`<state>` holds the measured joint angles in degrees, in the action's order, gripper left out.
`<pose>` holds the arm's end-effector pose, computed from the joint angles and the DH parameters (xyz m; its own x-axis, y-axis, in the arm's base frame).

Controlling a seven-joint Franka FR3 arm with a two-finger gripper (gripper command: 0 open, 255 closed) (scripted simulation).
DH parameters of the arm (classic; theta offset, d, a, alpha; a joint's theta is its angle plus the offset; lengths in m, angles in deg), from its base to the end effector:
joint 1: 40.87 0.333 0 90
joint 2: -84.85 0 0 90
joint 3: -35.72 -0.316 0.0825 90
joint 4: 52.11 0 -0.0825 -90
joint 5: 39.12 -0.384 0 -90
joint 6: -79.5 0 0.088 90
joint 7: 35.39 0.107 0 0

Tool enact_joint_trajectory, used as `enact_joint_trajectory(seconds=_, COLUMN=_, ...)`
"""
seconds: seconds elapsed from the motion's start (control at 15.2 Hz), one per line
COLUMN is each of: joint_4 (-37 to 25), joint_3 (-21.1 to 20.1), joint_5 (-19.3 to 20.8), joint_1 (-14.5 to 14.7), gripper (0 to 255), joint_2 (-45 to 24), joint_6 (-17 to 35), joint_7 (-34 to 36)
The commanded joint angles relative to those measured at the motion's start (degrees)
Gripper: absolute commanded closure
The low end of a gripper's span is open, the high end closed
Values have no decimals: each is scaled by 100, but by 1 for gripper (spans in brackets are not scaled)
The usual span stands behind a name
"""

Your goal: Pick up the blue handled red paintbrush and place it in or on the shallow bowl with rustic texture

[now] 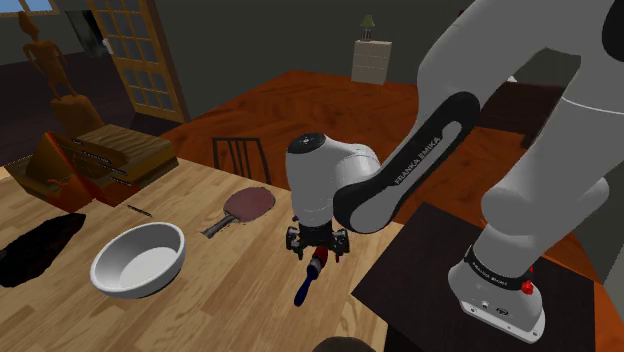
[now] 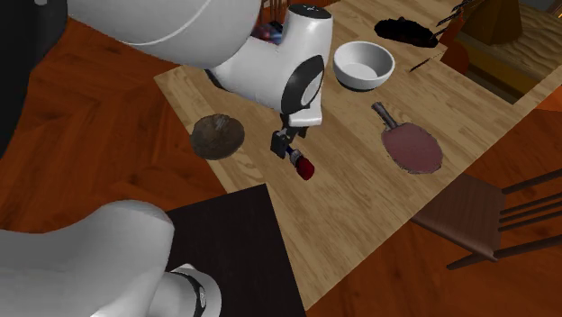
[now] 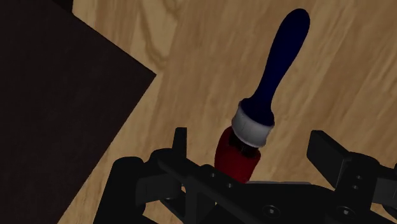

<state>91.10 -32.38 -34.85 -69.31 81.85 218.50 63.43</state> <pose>0.3504 0.2939 0.2688 0.5638 -0.8259 0.0090 -0.8230 -0.5608 0.0910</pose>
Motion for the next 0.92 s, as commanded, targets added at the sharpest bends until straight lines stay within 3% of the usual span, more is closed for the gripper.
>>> enact_joint_trajectory(seconds=0.0, joint_4=-327, joint_3=342, joint_5=1752, joint_1=270, gripper=0, joint_2=-1238, joint_6=60, joint_7=1743)
enact_joint_trajectory(seconds=0.07, joint_4=-401, joint_3=810, joint_5=1718, joint_1=747, gripper=0, joint_2=-1281, joint_6=118, joint_7=1824)
enact_joint_trajectory(seconds=0.2, joint_4=-391, joint_3=1044, joint_5=1951, joint_1=941, gripper=0, joint_2=-1443, joint_6=228, joint_7=1984)
enact_joint_trajectory(seconds=0.53, joint_4=-395, joint_3=1577, joint_5=2527, joint_1=1364, gripper=0, joint_2=-1841, joint_6=488, joint_7=2380)
enact_joint_trajectory(seconds=0.86, joint_4=-398, joint_3=1636, joint_5=2591, joint_1=1410, gripper=0, joint_2=-1885, joint_6=517, joint_7=2424)
